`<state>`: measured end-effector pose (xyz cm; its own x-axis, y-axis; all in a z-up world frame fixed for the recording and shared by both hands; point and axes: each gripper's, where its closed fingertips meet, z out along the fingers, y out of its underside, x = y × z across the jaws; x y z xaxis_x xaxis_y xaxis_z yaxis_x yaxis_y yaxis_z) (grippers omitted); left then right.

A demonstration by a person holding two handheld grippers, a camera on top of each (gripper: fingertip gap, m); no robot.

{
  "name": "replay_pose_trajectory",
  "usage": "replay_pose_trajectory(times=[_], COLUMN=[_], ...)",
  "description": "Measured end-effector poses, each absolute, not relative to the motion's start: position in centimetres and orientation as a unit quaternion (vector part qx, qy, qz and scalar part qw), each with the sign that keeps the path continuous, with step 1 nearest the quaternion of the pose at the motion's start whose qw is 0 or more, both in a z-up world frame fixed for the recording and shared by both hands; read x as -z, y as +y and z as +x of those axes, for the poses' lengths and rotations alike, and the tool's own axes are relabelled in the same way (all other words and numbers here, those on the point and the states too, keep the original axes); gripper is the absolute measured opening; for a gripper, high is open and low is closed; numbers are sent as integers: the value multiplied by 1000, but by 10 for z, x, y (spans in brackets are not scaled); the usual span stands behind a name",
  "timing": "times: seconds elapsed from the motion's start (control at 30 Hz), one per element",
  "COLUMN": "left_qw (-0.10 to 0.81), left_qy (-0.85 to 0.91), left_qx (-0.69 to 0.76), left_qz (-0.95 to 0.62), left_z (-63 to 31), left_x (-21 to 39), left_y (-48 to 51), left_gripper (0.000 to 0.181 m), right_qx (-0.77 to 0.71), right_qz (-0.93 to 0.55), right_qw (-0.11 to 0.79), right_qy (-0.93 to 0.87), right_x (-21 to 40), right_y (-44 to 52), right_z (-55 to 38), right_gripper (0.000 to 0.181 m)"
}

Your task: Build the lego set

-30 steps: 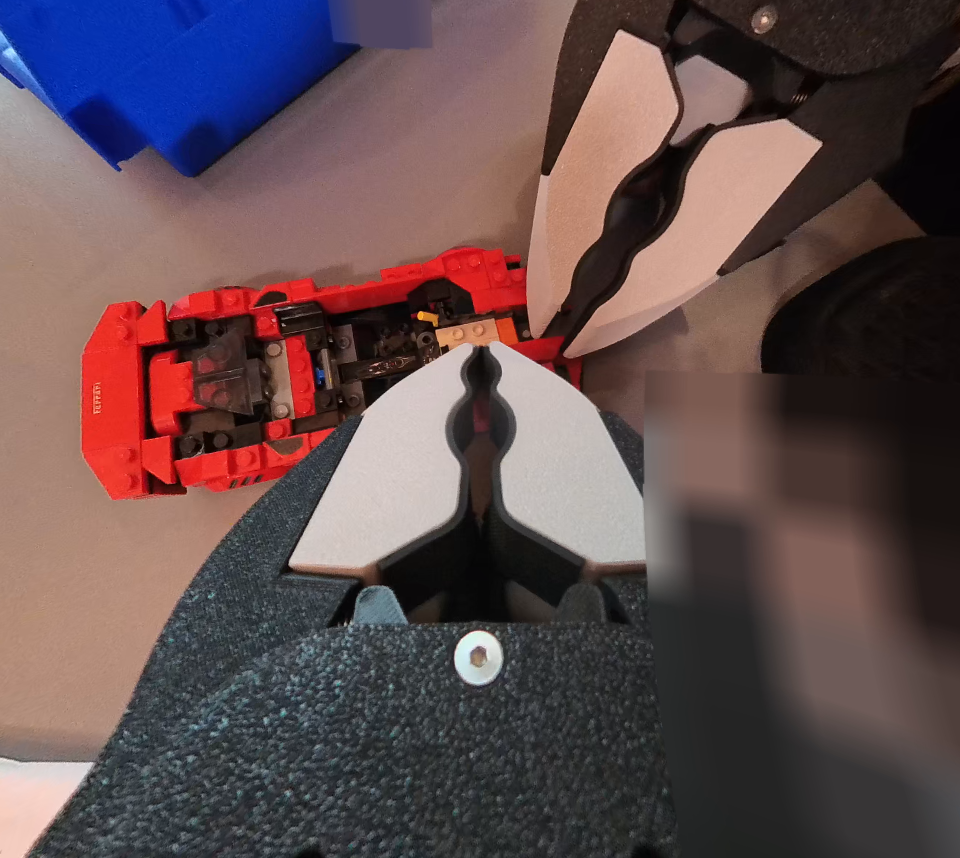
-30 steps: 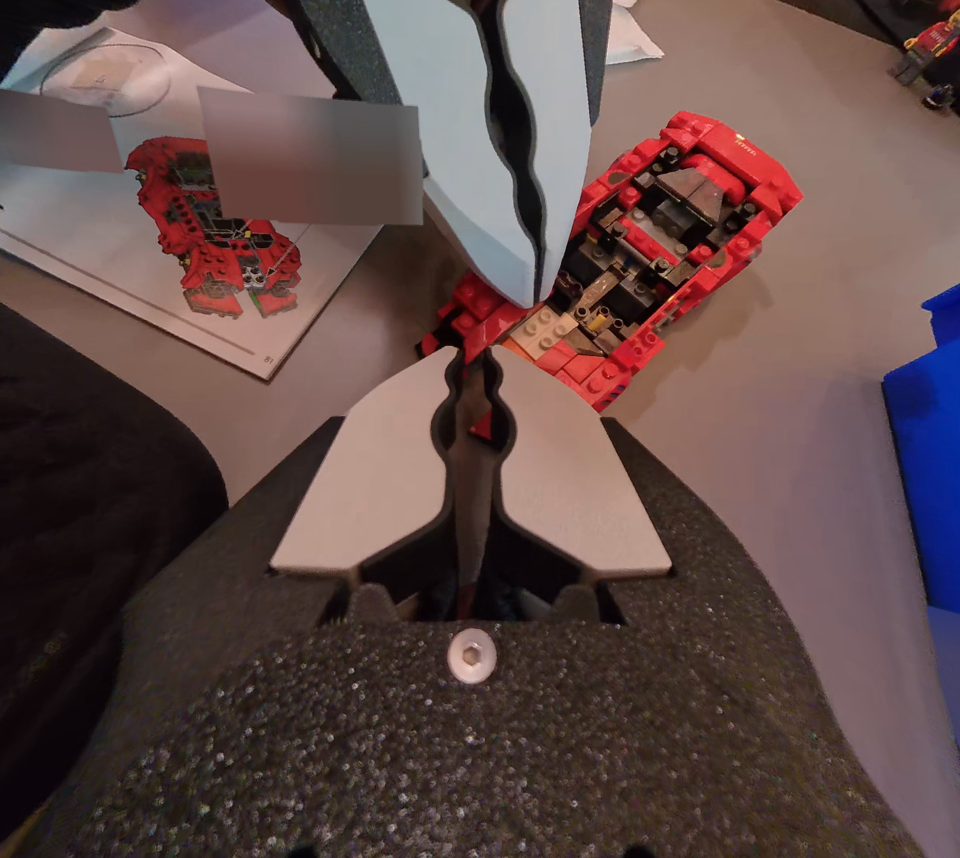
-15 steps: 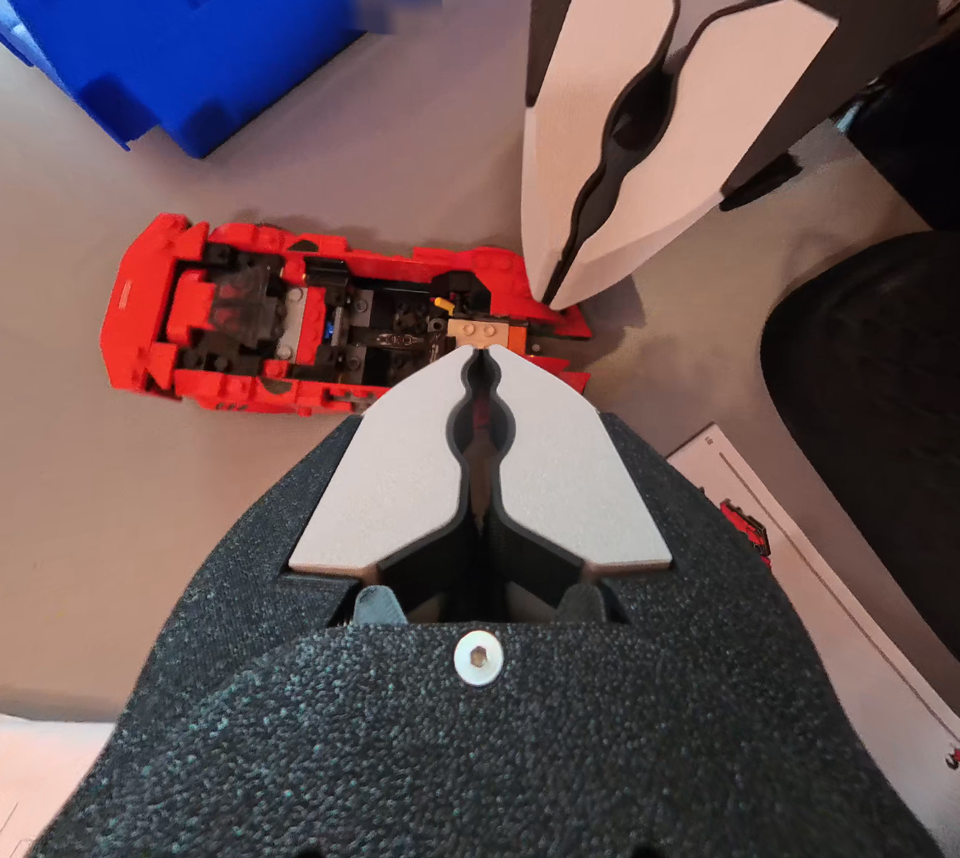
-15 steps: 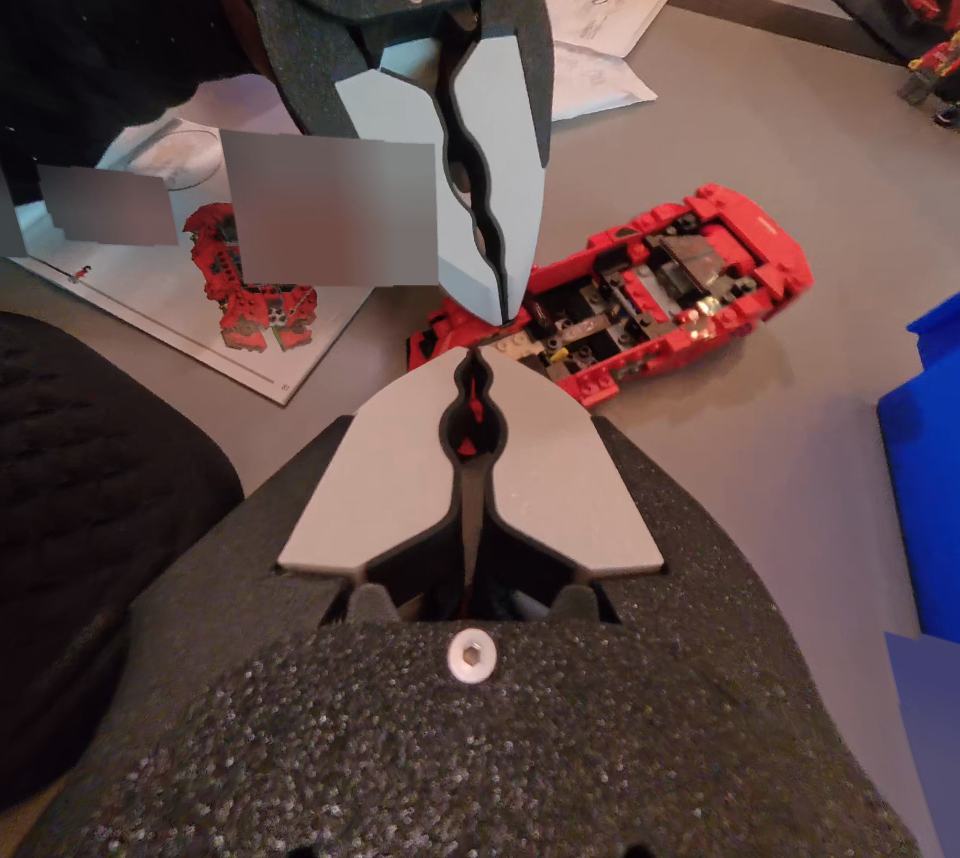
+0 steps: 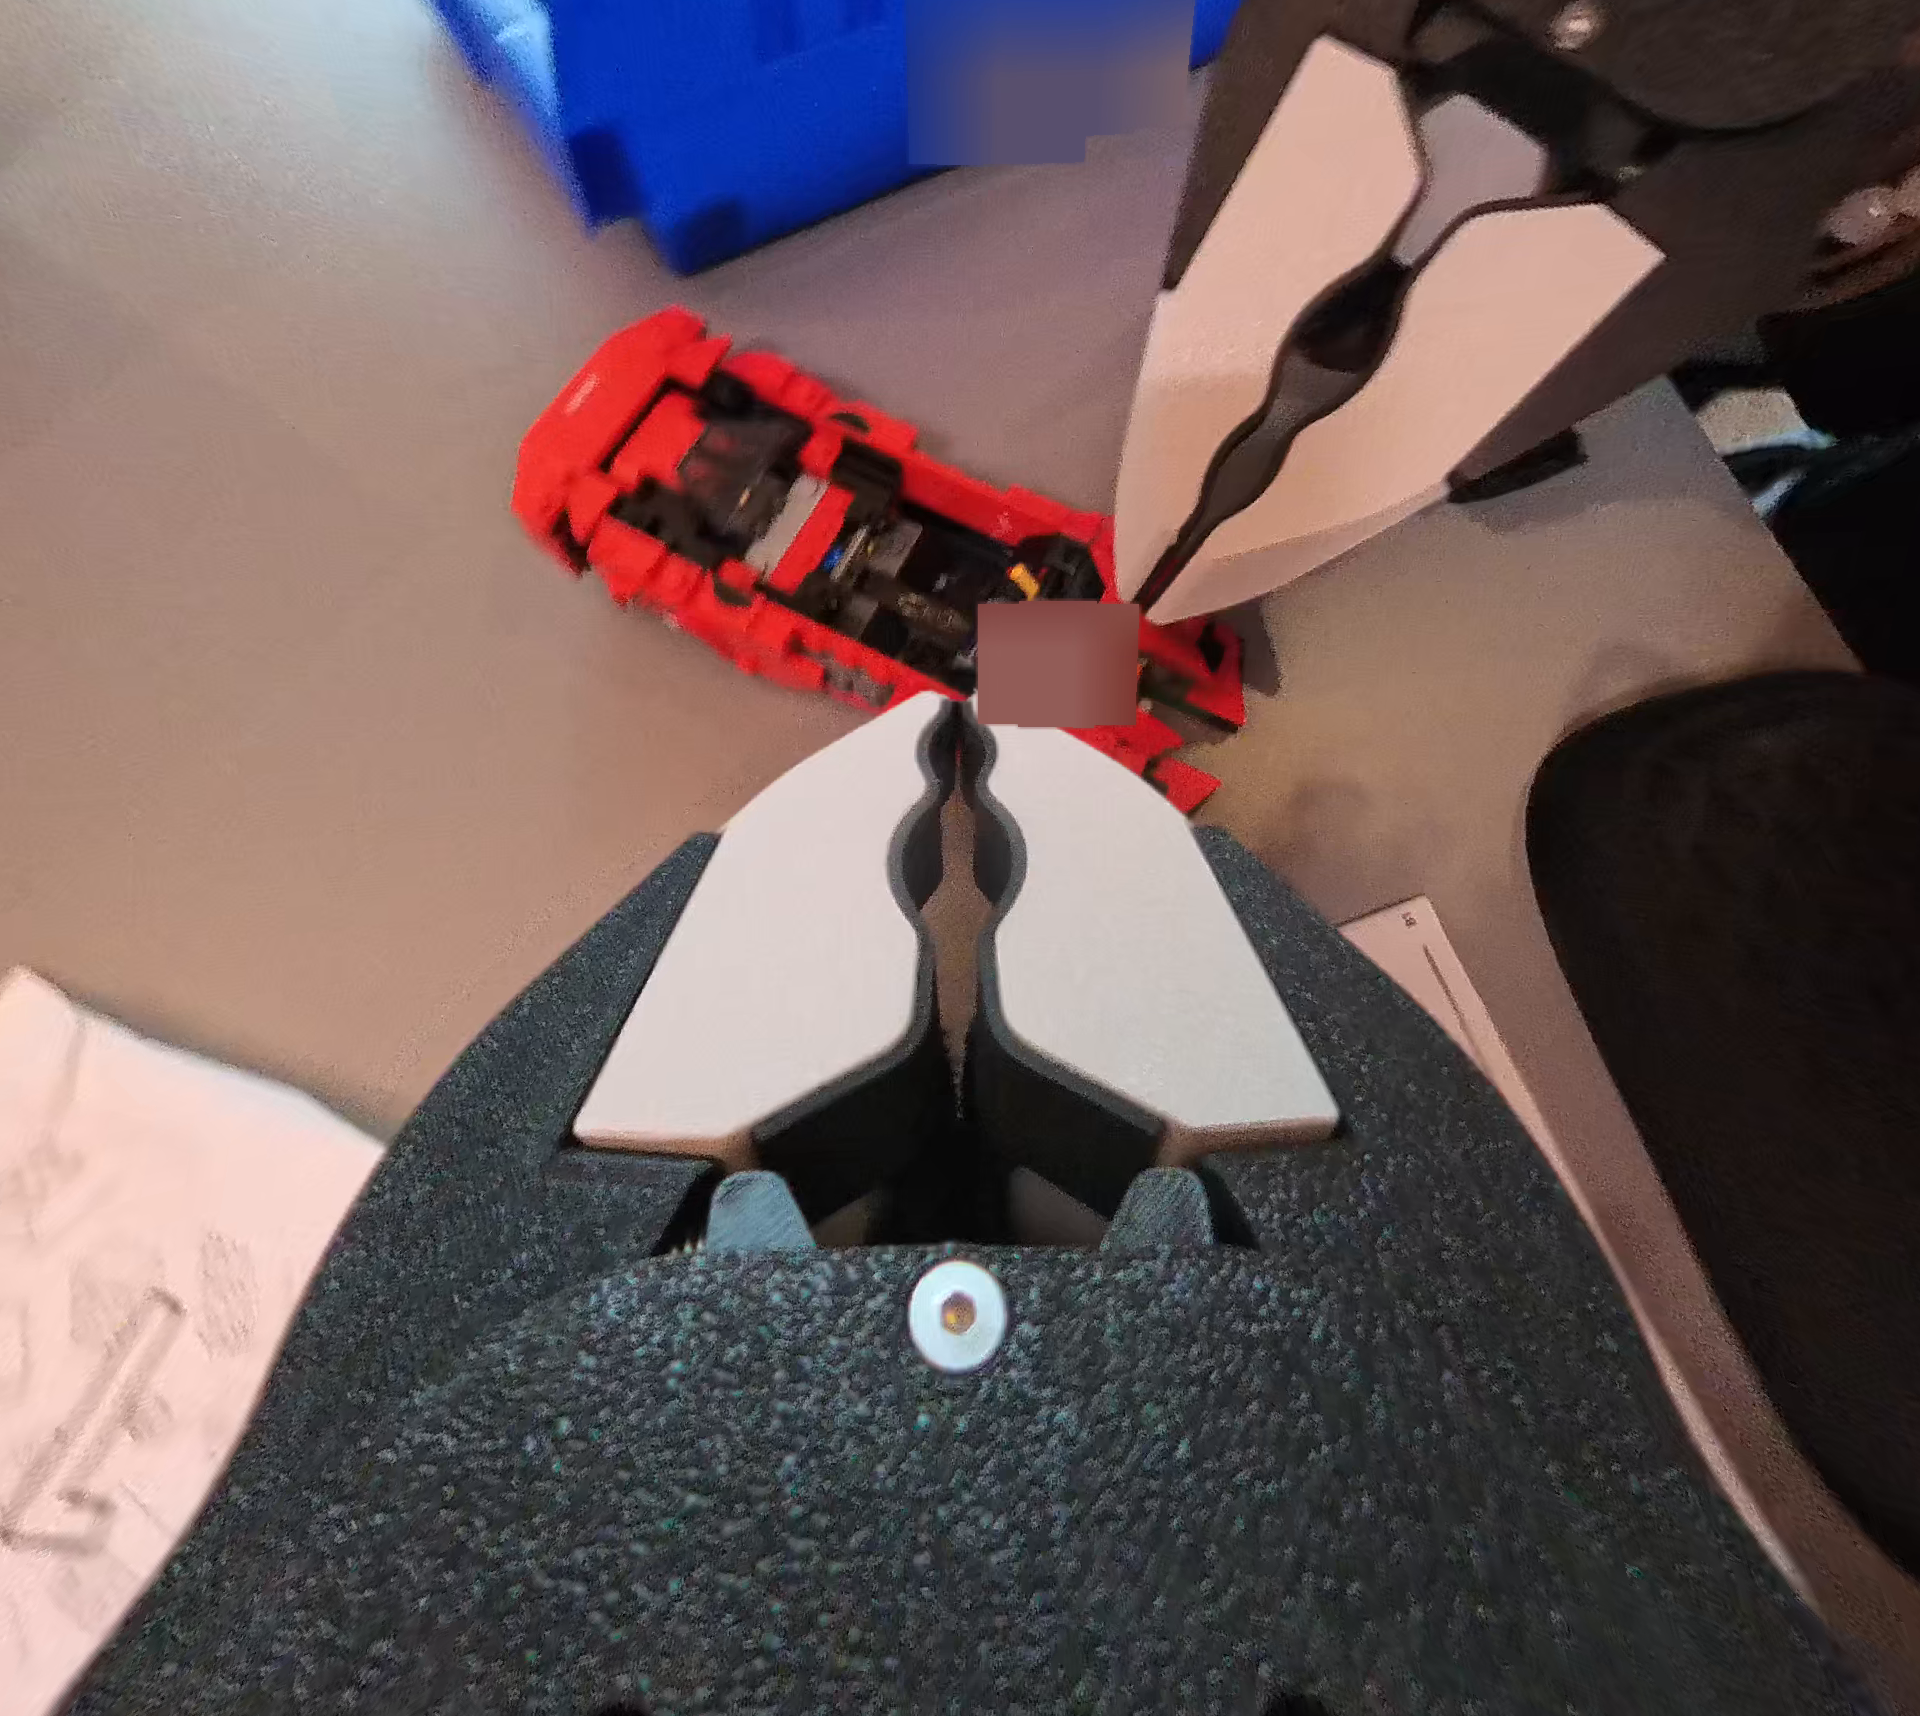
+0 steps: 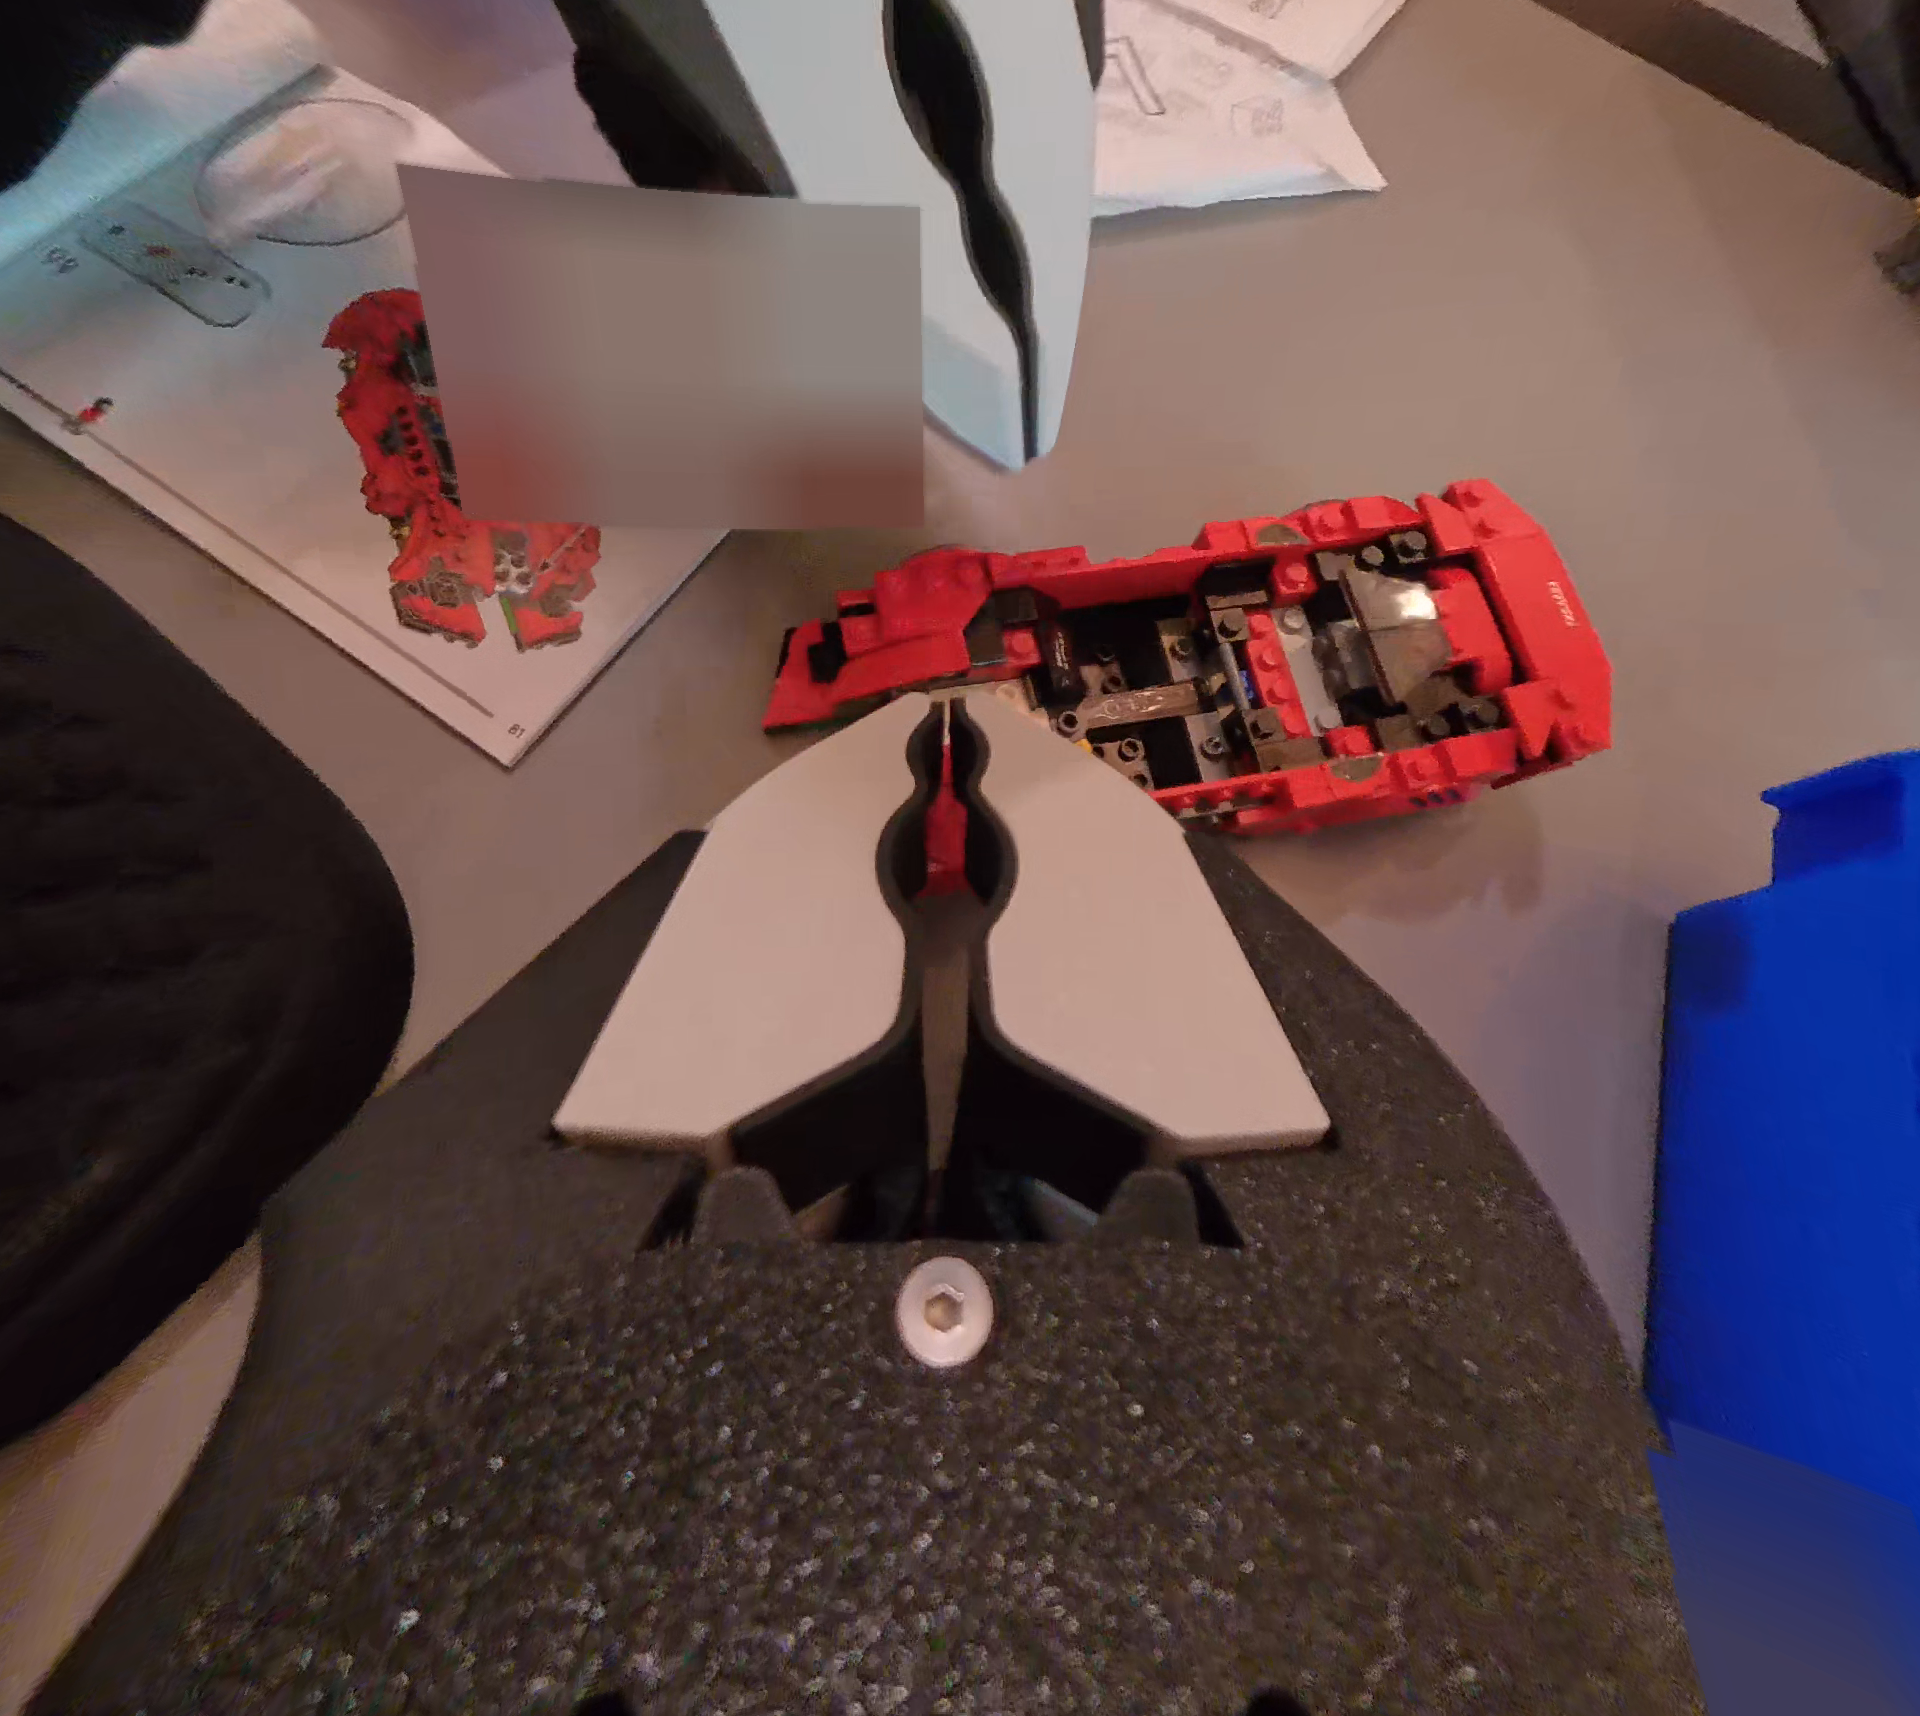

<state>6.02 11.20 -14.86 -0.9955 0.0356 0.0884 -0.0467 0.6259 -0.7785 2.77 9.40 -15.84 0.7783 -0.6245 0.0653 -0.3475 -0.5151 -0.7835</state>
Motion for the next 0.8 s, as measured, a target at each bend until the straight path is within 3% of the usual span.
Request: replay_pose_trajectory(times=[0.2, 0.8], left_qw=[59, 54], left_qy=[-910, -916], left_qx=[-400, -387], left_qz=[97, 91], left_z=[56, 43], left_x=[182, 194], left_y=[127, 116], left_gripper=[0, 0], right_qx=[130, 133], right_qz=[-876, -875], right_qw=[380, 384], right_qy=[266, 262], right_x=[170, 170], right_y=[97, 106], right_z=[30, 36], right_gripper=[1, 1])
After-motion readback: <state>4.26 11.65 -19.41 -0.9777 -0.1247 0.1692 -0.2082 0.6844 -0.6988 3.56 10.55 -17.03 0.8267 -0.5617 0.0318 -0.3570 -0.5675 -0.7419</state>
